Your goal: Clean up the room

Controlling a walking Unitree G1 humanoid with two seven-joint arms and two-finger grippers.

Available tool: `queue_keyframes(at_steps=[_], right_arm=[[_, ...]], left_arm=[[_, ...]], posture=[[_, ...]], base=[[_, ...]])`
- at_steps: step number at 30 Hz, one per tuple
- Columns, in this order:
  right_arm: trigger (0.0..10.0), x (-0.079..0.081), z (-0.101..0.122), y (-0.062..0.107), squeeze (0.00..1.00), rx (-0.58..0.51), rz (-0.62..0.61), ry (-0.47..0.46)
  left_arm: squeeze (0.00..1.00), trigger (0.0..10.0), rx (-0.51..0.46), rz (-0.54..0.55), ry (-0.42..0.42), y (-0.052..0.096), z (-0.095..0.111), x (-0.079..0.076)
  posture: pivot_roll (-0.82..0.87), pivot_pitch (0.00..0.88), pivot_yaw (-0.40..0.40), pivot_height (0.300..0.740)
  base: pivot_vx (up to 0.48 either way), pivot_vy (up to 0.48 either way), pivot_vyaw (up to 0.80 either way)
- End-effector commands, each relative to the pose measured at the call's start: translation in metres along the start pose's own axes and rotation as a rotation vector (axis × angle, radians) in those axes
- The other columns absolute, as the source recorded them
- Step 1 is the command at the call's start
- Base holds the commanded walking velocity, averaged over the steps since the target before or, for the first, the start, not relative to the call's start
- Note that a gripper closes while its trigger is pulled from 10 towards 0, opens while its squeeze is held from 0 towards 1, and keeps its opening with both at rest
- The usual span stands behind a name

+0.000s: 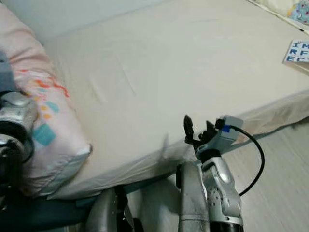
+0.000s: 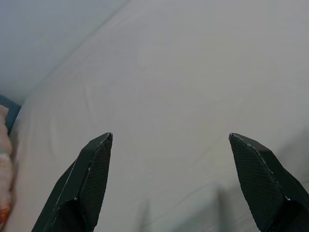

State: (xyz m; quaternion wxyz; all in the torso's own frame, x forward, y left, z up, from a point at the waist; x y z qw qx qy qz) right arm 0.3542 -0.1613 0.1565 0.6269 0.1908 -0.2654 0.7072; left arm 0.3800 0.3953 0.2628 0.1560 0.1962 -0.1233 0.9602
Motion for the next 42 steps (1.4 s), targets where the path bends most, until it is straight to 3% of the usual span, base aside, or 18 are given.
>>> queue_keyframes(at_steps=[1,7,8,9,15,22,24,26,28,29,31,32,33,34,35,37,40,42], right_arm=[[10.0,-0.003,-0.004,0.004,0.0,0.003,-0.012,-0.014],[10.0,-0.003,-0.004,0.003,0.0,0.008,-0.008,-0.013],[10.0,-0.002,-0.003,0.003,0.0,0.006,-0.007,-0.012],[10.0,-0.003,-0.002,0.003,0.0,0.004,-0.008,-0.008],[10.0,-0.005,0.001,0.003,0.0,0.001,-0.009,-0.004],[10.0,-0.005,0.0,0.003,0.0,-0.001,-0.011,-0.004],[10.0,-0.004,-0.001,0.002,0.0,0.0,-0.01,-0.007],[10.0,-0.004,-0.001,0.002,0.0,0.0,-0.01,-0.007],[10.0,-0.004,-0.001,0.002,0.0,0.0,-0.009,-0.007],[10.0,-0.004,-0.001,0.002,0.0,-0.001,-0.009,-0.007],[10.0,-0.004,-0.001,0.002,0.0,-0.001,-0.009,-0.007],[10.0,-0.004,0.0,0.001,0.0,-0.002,-0.009,-0.005],[10.0,-0.004,0.0,0.001,0.0,-0.002,-0.009,-0.005],[10.0,-0.005,0.0,0.001,0.0,-0.002,-0.01,-0.004],[10.0,-0.005,0.001,0.0,0.0,-0.003,-0.01,-0.002],[10.0,-0.005,0.001,0.0,0.0,-0.003,-0.01,-0.002],[10.0,-0.005,0.002,-0.002,0.0,-0.004,-0.006,0.0],[10.0,-0.005,0.002,-0.003,0.0,-0.004,-0.005,0.001]], left_arm=[[0.0,10.0,0.073,0.089,-0.054,-0.011,-0.027,0.02],[0.0,10.0,0.036,-0.045,-0.093,0.016,-0.036,-0.019],[0.21,10.0,0.042,-0.095,-0.087,0.024,-0.039,-0.03],[1.0,10.0,0.054,-0.153,-0.073,0.033,-0.043,-0.043],[1.0,10.0,0.08,-0.237,-0.041,0.048,-0.046,-0.061],[1.0,10.0,0.155,-0.385,0.123,0.063,-0.034,-0.084],[1.0,10.0,0.228,-0.501,0.27,0.073,-0.025,-0.098],[1.0,10.0,0.228,-0.501,0.27,0.073,-0.025,-0.098],[1.0,10.0,0.255,-0.589,0.357,0.08,-0.017,-0.108],[1.0,10.0,0.298,-0.765,0.503,0.097,-0.001,-0.126],[1.0,10.0,0.298,-0.765,0.503,0.097,-0.001,-0.126],[0.29,10.0,0.315,-0.945,0.634,0.115,0.018,-0.139],[0.29,10.0,0.315,-0.945,0.634,0.115,0.018,-0.139],[0.0,10.0,0.311,-1.105,0.757,0.13,0.037,-0.146],[0.0,10.0,0.324,-1.214,0.864,0.139,0.049,-0.148],[0.0,10.0,0.324,-1.214,0.864,0.139,0.049,-0.148],[0.0,10.0,0.307,-1.424,1.062,0.154,0.078,-0.142],[0.0,10.0,0.295,-1.477,1.105,0.158,0.086,-0.14]], posture=[[-0.19,0.327,0.136,0.58],[-0.21,0.326,0.13,0.58],[-0.21,0.326,0.13,0.58],[-0.21,0.327,0.129,0.58],[-0.22,0.325,0.13,0.58],[-0.21,0.321,0.135,0.58],[-0.21,0.318,0.136,0.58],[-0.21,0.318,0.136,0.58],[-0.21,0.318,0.136,0.58],[-0.21,0.313,0.135,0.58],[-0.21,0.313,0.135,0.58],[-0.21,0.312,0.134,0.58],[-0.21,0.312,0.134,0.58],[-0.21,0.31,0.133,0.58],[-0.21,0.306,0.132,0.58],[-0.21,0.306,0.132,0.58],[-0.21,0.296,0.129,0.58],[-0.21,0.295,0.128,0.58]], base=[[0.0,0.0,0.0],[0.0,0.0,0.0],[0.0,0.0,0.0],[0.0,0.0,0.0],[0.0,0.0,0.0],[0.0,0.0,0.0],[0.0,0.0,0.0],[0.0,0.0,0.0],[0.0,0.0,0.0],[0.0,0.0,0.0],[0.0,0.0,0.0],[0.0,0.0,0.0],[0.0,0.0,0.0],[0.0,0.0,0.0],[0.0,0.0,0.0],[0.0,0.0,0.0],[0.0,0.0,0.0],[0.0,0.0,0.0]])
Point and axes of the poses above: a point about 5 cm out from each wrist's last joint towards the gripper, its own y axis pointing back from the gripper into the wrist, its own z axis along the axis of the wrist's last joint, x = y × z, the point moved 6 cm from there along -y, pointing out of the wrist towards the gripper, and after that the axes turned 14 degrees about -y, right-handed, at the moved point
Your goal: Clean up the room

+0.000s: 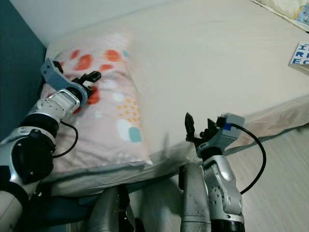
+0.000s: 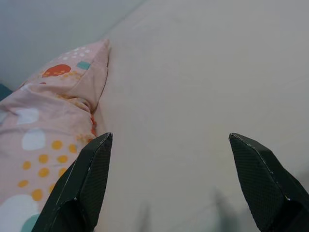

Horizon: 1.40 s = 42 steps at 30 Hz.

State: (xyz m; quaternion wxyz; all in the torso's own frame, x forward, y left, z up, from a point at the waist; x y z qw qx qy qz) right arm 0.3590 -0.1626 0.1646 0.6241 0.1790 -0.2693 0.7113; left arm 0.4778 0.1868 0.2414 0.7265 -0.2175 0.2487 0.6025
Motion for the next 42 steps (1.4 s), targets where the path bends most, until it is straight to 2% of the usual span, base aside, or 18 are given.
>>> queue_keyframes(at_steps=[1,6,11,13,14,16,17,20,21,24,26,29,32,33,34,38,41,42], right_arm=[[10.0,-0.008,-0.005,0.003,0.0,0.012,-0.021,-0.01],[10.0,-0.007,-0.003,0.0,0.0,0.011,-0.015,-0.006],[10.0,-0.008,-0.002,-0.002,0.0,0.009,-0.013,-0.003],[10.0,-0.012,-0.002,-0.004,0.0,0.012,-0.022,0.01],[10.0,-0.012,-0.002,-0.004,0.0,0.012,-0.022,0.01],[10.0,-0.022,-0.005,-0.006,0.0,0.022,-0.059,0.032],[10.0,-0.022,-0.005,-0.006,0.0,0.022,-0.059,0.032],[10.0,-0.035,-0.009,-0.008,0.0,0.036,-0.102,0.058],[10.0,-0.035,-0.009,-0.008,0.0,0.036,-0.102,0.058],[10.0,-0.038,-0.011,-0.009,0.0,0.04,-0.108,0.069],[10.0,-0.038,-0.011,-0.009,0.0,0.04,-0.108,0.069],[10.0,-0.04,-0.018,-0.009,0.0,0.067,-0.105,0.101],[10.0,-0.044,-0.032,-0.007,0.0,0.117,-0.105,0.125],[10.0,-0.054,-0.058,-0.001,0.0,0.214,-0.115,0.166],[10.0,-0.054,-0.058,-0.001,0.0,0.214,-0.115,0.166],[10.0,-0.066,-0.101,0.016,0.0,0.371,-0.106,0.207],[10.0,-0.066,-0.107,0.019,0.0,0.391,-0.094,0.2],[10.0,-0.066,-0.116,0.023,0.0,0.424,-0.082,0.201]], left_arm=[[0.0,10.0,-0.024,-0.134,0.035,0.001,0.012,-0.018],[0.0,10.0,-0.036,-0.346,0.014,0.004,0.012,-0.049],[0.0,10.0,-0.052,-0.45,-0.024,0.008,0.007,-0.063],[0.0,10.0,-0.049,-0.508,-0.16,0.01,-0.012,-0.071],[0.0,10.0,-0.049,-0.508,-0.16,0.01,-0.012,-0.071],[0.0,10.0,-0.017,-0.585,-0.351,0.016,-0.052,-0.082],[0.0,10.0,-0.017,-0.585,-0.351,0.016,-0.052,-0.082],[0.0,10.0,0.036,-0.694,-0.453,0.034,-0.104,-0.094],[0.0,10.0,0.036,-0.694,-0.453,0.034,-0.104,-0.094],[0.0,10.0,0.119,-0.802,-0.603,0.061,-0.17,-0.106],[0.0,10.0,0.119,-0.802,-0.603,0.061,-0.17,-0.106],[0.0,10.0,0.173,-0.812,-0.645,0.072,-0.199,-0.102],[0.0,10.0,0.178,-0.687,-0.657,0.068,-0.208,-0.083],[0.0,10.0,0.129,-0.412,-0.717,0.055,-0.196,-0.04],[0.0,10.0,0.129,-0.412,-0.717,0.055,-0.196,-0.04],[0.0,10.0,0.088,-0.026,-0.761,0.059,-0.167,0.034],[0.0,10.0,0.091,0.025,-0.76,0.061,-0.163,0.045],[0.0,10.0,0.118,0.117,-0.756,0.068,-0.16,0.069]], posture=[[-0.21,0.292,0.127,0.58],[-0.21,0.282,0.123,0.58],[-0.21,0.266,0.12,0.58],[-0.21,0.257,0.119,0.58],[-0.21,0.257,0.119,0.58],[-0.21,0.239,0.114,0.58],[-0.21,0.239,0.114,0.58],[-0.2,0.219,0.113,0.58],[-0.2,0.219,0.113,0.58],[-0.21,0.205,0.117,0.58],[-0.21,0.205,0.117,0.58],[-0.21,0.186,0.115,0.58],[-0.21,0.167,0.108,0.58],[-0.2,0.139,0.093,0.58],[-0.2,0.139,0.093,0.58],[-0.18,0.104,0.065,0.58],[-0.18,0.104,0.065,0.58],[-0.16,0.07,0.041,0.585]], base=[[0.0,0.0,0.0],[0.0,0.0,0.0],[0.0,0.0,0.0],[0.0,0.0,0.0],[0.0,0.0,0.0],[0.0,0.0,0.0],[0.0,0.0,0.0],[0.0,0.0,0.0],[0.0,0.0,0.0],[0.0,0.0,0.0],[0.0,0.0,0.0],[0.0,0.0,0.0],[0.0,0.0,0.0],[0.0,0.0,0.0],[0.0,0.0,0.0],[0.0,0.0,0.0],[0.0,0.0,0.0],[0.0,0.0,0.0]])
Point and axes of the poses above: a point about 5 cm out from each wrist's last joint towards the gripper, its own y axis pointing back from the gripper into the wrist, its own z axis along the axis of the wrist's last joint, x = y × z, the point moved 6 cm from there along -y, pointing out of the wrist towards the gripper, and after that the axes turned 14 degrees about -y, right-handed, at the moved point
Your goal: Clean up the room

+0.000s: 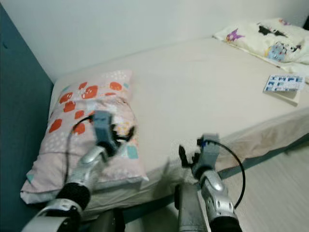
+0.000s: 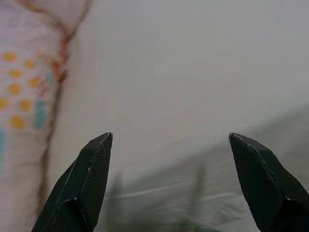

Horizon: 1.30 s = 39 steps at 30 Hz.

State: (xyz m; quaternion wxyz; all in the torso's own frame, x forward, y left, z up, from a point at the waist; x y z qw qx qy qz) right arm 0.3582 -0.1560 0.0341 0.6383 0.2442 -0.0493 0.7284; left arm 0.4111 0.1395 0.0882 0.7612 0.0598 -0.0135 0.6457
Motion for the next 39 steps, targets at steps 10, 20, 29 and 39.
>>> queue_keyframes(at_steps=[10,20,29,39], right_arm=[[10.0,0.007,-0.035,-0.007,0.0,0.131,0.047,0.064],[10.0,-0.044,-0.061,0.006,0.0,0.248,-0.156,0.095],[10.0,-0.059,-0.07,0.015,0.0,0.284,-0.207,0.127],[10.0,-0.061,-0.066,0.012,0.0,0.277,-0.226,0.16]], left_arm=[[0.0,10.0,0.303,0.358,0.022,0.061,-0.094,0.082],[0.0,10.0,0.5,0.262,0.047,0.106,-0.161,0.048],[0.0,10.0,0.588,0.243,0.132,0.124,-0.183,0.034],[0.0,10.0,0.56,0.166,0.221,0.115,-0.18,0.014]], posture=[[-0.14,0.018,0.007,0.624],[-0.13,0.0,0.019,0.658],[-0.15,0.0,0.032,0.687],[-0.14,0.0,0.031,0.73]], base=[[0.0,0.0,0.0],[0.0,0.0,0.0],[0.0,0.0,0.0],[0.0,0.0,0.0]])
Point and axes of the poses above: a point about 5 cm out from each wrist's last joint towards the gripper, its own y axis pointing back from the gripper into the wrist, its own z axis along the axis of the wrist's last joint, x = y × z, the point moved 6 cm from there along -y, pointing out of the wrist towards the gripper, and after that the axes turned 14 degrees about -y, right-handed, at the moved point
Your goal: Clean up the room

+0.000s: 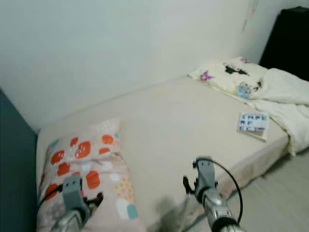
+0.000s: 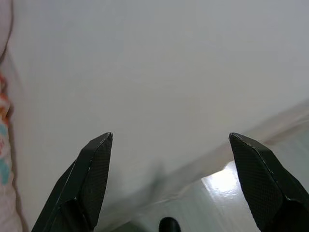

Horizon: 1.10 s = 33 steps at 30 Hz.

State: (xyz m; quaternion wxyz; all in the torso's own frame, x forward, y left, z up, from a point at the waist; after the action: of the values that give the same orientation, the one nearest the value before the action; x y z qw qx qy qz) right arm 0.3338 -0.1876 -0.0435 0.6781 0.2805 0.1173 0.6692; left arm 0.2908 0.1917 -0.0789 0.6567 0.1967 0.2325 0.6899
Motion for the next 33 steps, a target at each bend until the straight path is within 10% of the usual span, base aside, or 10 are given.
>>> queue_keyframes(at_steps=[1,33], right_arm=[[10.0,-0.002,-0.003,0.0,0.0,0.007,-0.012,0.028],[10.0,-0.006,-0.008,0.001,0.0,0.028,-0.035,0.066]], left_arm=[[0.0,10.0,0.015,-0.012,0.019,0.0,-0.002,-0.001],[0.0,10.0,0.173,0.025,-0.014,0.015,-0.048,0.015]], posture=[[-0.14,0.0,0.032,0.73],[-0.13,0.0,0.04,0.73]], base=[[0.0,0.0,0.0],[0.0,-0.3,0.0]])
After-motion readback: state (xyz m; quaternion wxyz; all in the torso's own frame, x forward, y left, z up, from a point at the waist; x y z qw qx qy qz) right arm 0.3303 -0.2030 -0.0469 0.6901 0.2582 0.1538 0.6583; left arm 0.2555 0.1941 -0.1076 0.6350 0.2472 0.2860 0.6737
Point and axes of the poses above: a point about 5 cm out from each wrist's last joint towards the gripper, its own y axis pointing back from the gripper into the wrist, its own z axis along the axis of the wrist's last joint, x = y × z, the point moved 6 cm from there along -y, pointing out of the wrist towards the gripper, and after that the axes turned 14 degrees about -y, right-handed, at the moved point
